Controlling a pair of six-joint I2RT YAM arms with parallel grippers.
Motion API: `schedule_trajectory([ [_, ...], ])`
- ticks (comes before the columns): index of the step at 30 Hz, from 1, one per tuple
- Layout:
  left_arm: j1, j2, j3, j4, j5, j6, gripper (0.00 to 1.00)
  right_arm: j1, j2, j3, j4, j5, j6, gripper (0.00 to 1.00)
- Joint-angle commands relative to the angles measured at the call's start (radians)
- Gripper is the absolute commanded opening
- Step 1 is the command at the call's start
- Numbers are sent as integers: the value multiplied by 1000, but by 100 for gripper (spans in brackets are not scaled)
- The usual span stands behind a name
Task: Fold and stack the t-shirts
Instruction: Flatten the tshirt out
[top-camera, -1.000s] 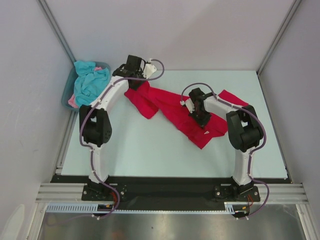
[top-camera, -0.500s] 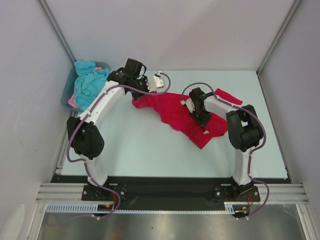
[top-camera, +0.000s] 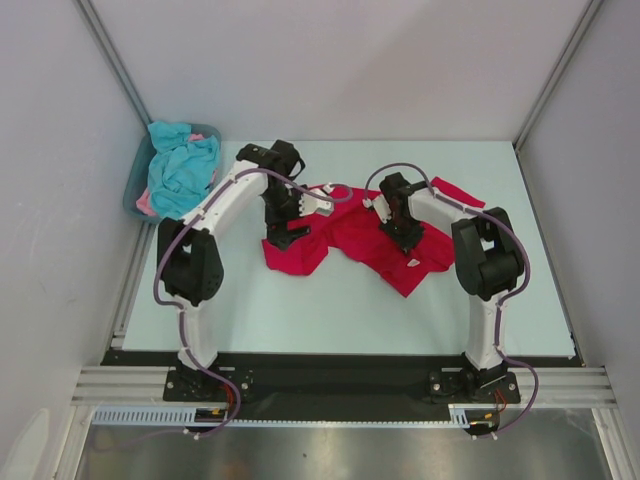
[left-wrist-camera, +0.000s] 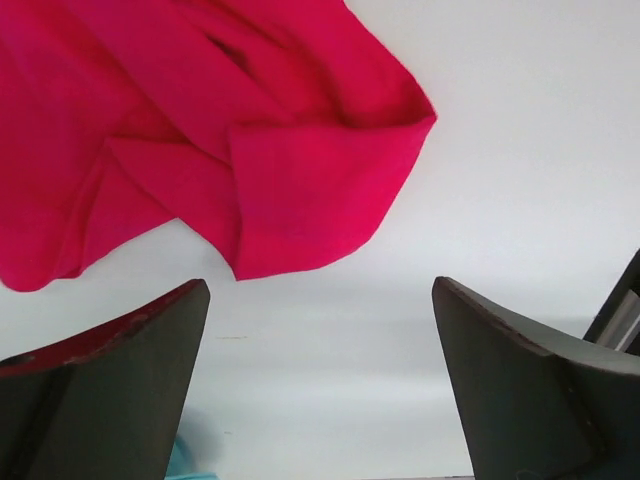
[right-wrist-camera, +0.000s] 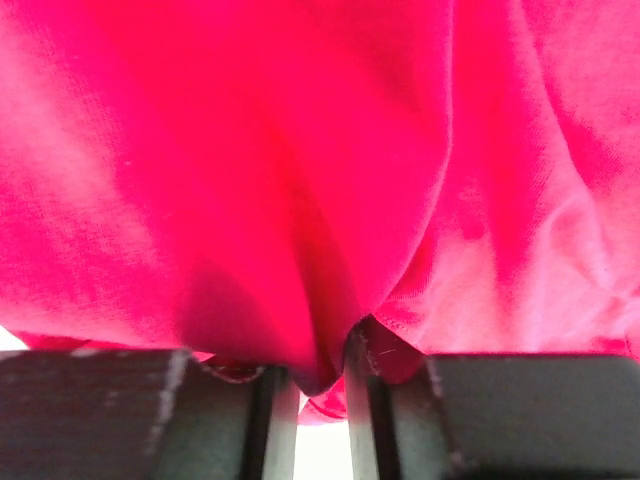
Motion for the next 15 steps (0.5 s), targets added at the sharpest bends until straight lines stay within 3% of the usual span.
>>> schedule_trajectory([
  [1,16,16,50,-29,38,4,100,-36,52,4,35,87,-24,27],
  [3,50,42,120,45,41,-86,100,-40,52,2,37,85,-21,30],
  [8,107,206,245,303,-243,-368,98,-31,63,8,42,74,-7,32],
  [10,128,254,269,374,-287,-401,97,-27,65,10,43,71,-4,32],
  [15,133,387,328,368,-290,-373,97,-16,57,10,45,87,-9,32],
])
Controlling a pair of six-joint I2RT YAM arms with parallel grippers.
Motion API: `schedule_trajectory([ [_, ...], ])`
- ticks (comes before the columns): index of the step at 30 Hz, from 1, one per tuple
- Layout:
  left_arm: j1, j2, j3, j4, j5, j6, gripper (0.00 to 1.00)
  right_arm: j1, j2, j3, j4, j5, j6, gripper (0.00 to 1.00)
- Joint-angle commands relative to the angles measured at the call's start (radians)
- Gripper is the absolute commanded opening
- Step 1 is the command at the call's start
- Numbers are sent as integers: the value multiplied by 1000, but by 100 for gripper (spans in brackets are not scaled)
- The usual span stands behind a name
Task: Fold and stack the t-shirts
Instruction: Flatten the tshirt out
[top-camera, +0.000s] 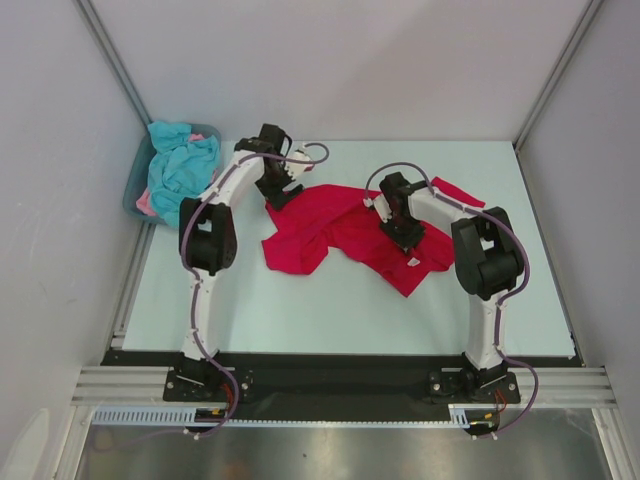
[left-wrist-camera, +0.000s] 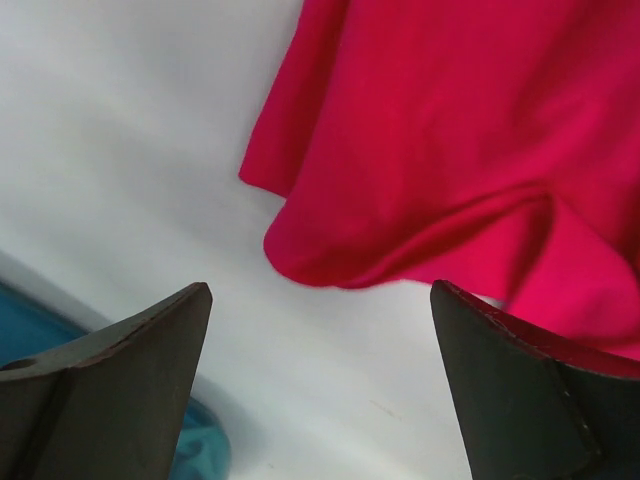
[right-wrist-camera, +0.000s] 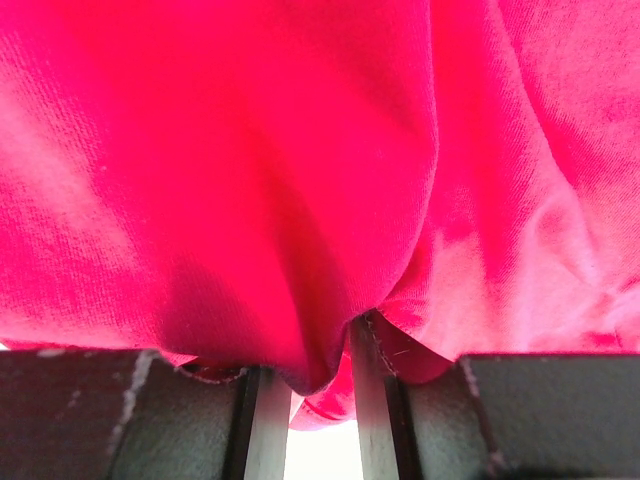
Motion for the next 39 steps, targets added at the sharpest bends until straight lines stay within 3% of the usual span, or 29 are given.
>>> schedule_trajectory([
  [1,-9,60,39,36,-46,-32,96,-11,48,1,45,69,-12,33],
  [16,4,113,85,31,13,39,91,12,42,23,23,65,2,32],
  [22,31,85,130,21,108,20,90,13,45,23,25,68,2,33],
  [27,31,152,136,18,74,17,82,16,53,33,26,76,-1,33],
  [35,32,197,150,19,82,19,76,21,42,32,20,74,-3,32],
  [37,31,209,154,19,74,25,72,21,39,33,22,79,-3,32],
  [39,32,217,158,21,66,27,51,21,37,33,20,77,-4,32],
])
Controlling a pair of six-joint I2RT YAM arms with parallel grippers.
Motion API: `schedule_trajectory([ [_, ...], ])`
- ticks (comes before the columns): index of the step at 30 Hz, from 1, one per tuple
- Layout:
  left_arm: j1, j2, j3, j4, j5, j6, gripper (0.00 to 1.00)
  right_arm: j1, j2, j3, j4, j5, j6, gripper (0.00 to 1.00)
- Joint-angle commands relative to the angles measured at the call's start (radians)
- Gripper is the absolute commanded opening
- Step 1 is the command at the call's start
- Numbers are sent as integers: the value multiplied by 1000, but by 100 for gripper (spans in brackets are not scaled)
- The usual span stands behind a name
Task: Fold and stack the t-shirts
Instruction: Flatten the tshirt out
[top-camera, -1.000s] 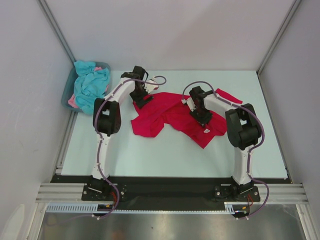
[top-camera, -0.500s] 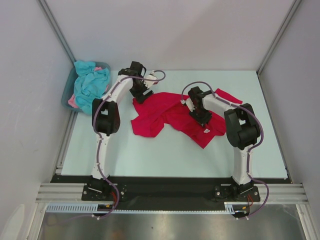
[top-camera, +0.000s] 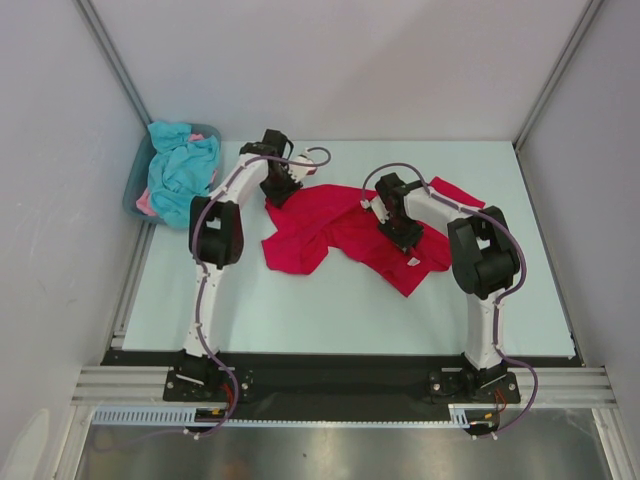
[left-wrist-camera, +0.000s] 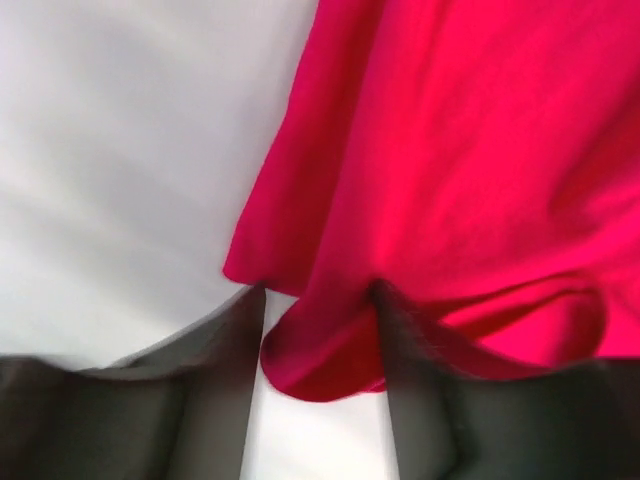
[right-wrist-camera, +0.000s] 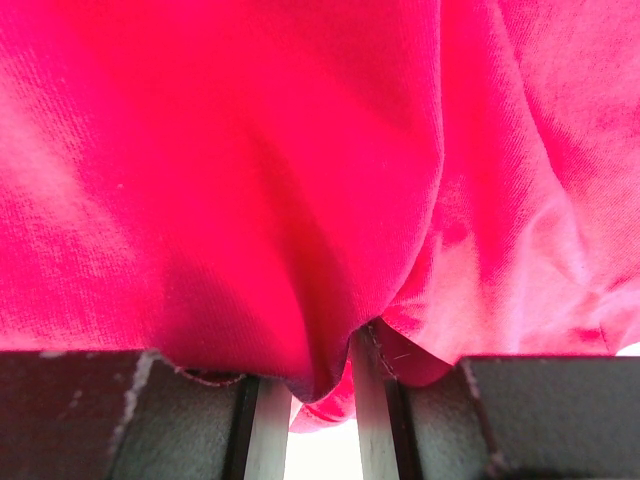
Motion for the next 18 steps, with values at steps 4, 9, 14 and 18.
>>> schedule_trajectory([
  [4,6,35,63,23,-67,-36,0,1,22,5,43,32,-3,32],
  [9,1,-169,-78,270,-268,-110,0,1,16,-18,51,31,-2,32],
  [14,-54,-494,-522,767,-368,27,0,0,21,-34,60,29,4,32],
  [18,-128,-687,-794,956,-322,201,0,1,31,-24,63,31,7,32],
])
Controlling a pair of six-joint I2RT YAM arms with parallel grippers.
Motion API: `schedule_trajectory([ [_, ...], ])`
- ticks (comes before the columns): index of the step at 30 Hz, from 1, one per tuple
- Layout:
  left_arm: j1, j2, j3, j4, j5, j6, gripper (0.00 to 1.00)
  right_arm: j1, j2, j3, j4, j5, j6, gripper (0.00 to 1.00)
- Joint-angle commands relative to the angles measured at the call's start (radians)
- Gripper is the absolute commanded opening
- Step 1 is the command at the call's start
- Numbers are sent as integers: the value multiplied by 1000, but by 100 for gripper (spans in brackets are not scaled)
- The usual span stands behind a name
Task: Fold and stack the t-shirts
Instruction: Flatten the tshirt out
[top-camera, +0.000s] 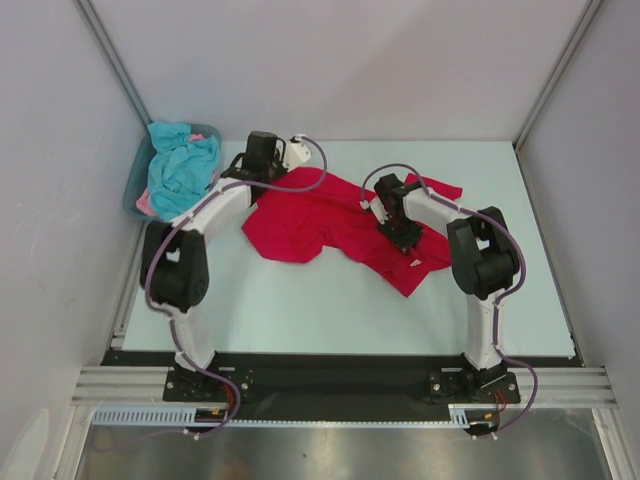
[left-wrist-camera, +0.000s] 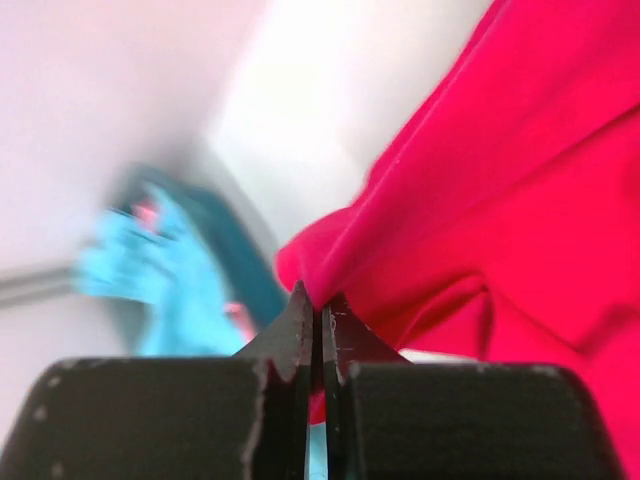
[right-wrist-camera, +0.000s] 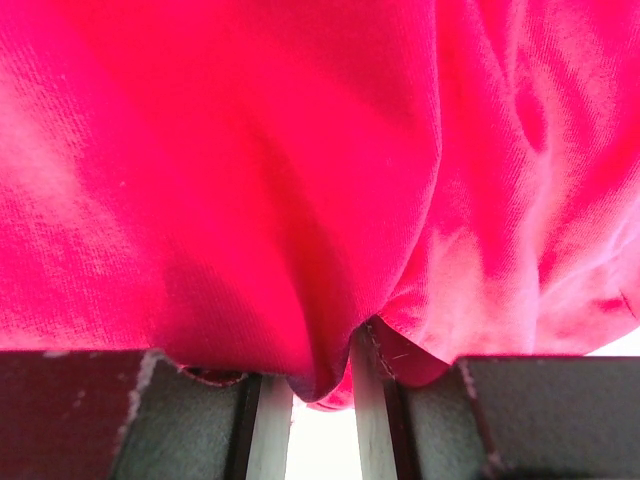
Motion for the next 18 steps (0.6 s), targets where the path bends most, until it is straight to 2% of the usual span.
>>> schedule_trajectory([
  [1,-82,-195,-132,210,64,182,0,-3,33,-15,56,18,8,32],
  [3,-100,-216,-148,97,144,185,0,-4,33,-14,54,18,6,32],
  [4,-102,-215,-105,-69,247,178,0,-4,32,-14,53,18,5,32],
  [6,-102,-197,-45,-248,358,181,0,-4,29,-21,54,21,-3,32],
  [7,-102,-183,-18,-409,440,196,0,-4,27,-25,54,27,-5,32],
  [9,-102,-109,97,-583,497,227,0,-6,21,-32,57,31,-12,32],
  [10,-103,-68,145,-760,540,254,0,-6,21,-34,57,36,-12,32],
  [11,-102,14,254,-859,556,271,0,-7,15,-37,59,36,-14,32],
  [13,-105,108,371,-1081,582,271,0,-9,9,-38,59,42,-18,32],
  [14,-105,127,392,-1084,564,252,0,-10,4,-40,59,42,-20,32],
  [15,-106,115,372,-1091,562,294,0,-13,3,-40,60,42,-20,32],
  [18,-123,63,251,-1087,539,372,3,-18,4,-38,59,50,-21,32],
])
